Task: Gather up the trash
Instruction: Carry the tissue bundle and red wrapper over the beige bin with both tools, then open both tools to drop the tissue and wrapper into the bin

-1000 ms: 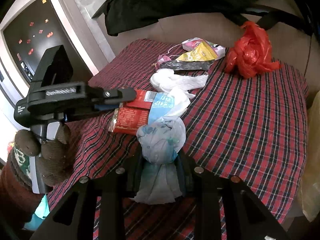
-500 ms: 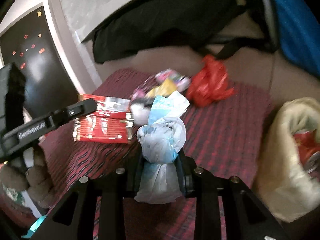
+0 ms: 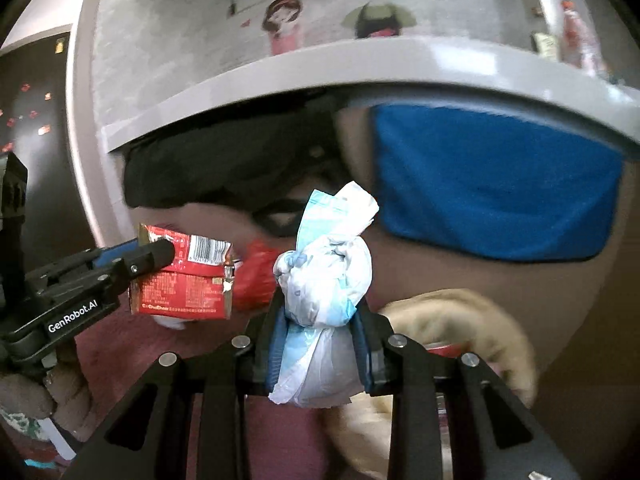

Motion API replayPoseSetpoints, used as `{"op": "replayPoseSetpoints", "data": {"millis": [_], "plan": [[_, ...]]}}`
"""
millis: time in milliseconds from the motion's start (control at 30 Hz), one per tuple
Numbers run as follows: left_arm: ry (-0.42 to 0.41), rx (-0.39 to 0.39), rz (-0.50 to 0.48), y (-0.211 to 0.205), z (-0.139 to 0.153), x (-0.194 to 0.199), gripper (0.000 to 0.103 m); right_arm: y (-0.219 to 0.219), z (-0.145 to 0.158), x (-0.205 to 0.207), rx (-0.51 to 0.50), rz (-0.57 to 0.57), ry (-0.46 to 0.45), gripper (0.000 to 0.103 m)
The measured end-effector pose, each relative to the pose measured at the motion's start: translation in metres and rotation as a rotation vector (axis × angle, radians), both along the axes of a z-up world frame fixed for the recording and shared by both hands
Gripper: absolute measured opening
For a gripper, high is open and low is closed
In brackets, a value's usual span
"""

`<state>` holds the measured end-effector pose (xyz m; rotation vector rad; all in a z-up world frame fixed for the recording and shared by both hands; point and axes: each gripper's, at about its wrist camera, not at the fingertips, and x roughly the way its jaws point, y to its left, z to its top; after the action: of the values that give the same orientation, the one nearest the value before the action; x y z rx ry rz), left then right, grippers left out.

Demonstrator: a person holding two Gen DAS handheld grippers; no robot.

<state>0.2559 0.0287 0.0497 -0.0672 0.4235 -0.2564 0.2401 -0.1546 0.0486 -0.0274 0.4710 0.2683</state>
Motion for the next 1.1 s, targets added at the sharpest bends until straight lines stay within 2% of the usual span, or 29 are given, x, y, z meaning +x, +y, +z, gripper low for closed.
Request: {"op": "replayPoseSetpoints", "data": {"millis": [200,333,467,700,833,933,1100], "plan": [[-0.028,-0.017,-0.113,-0.07,-0.002,0.012,0.024,-0.058,0.006,-0.005,-0.034,-0.105,-0.045,0.027],[0.008,-0.01,-0.166,-0.103,-0.011,0.024,0.024,-0.09,-0.001,-0.003,-0.024,-0.16,-0.033,0.027],[0.042,0.003,-0.174,-0.123,-0.025,0.034,0.024,-0.114,-0.009,0.005,0.02,-0.18,-0.008,0.027],[0.125,-0.001,-0.176,-0.135,-0.049,0.055,0.024,-0.126,-0.031,0.026,0.053,-0.176,0.037,0.027],[0.214,-0.044,-0.24,-0.14,-0.065,0.075,0.027,-0.13,-0.043,0.033,0.064,-0.171,0.06,0.031],[0.29,-0.1,-0.288,-0.138,-0.077,0.09,0.045,-0.132,-0.055,0.042,0.059,-0.18,0.094,0.045],[0.325,-0.12,-0.25,-0.13,-0.088,0.095,0.046,-0.134,-0.07,0.046,0.073,-0.179,0.136,0.046]]}}
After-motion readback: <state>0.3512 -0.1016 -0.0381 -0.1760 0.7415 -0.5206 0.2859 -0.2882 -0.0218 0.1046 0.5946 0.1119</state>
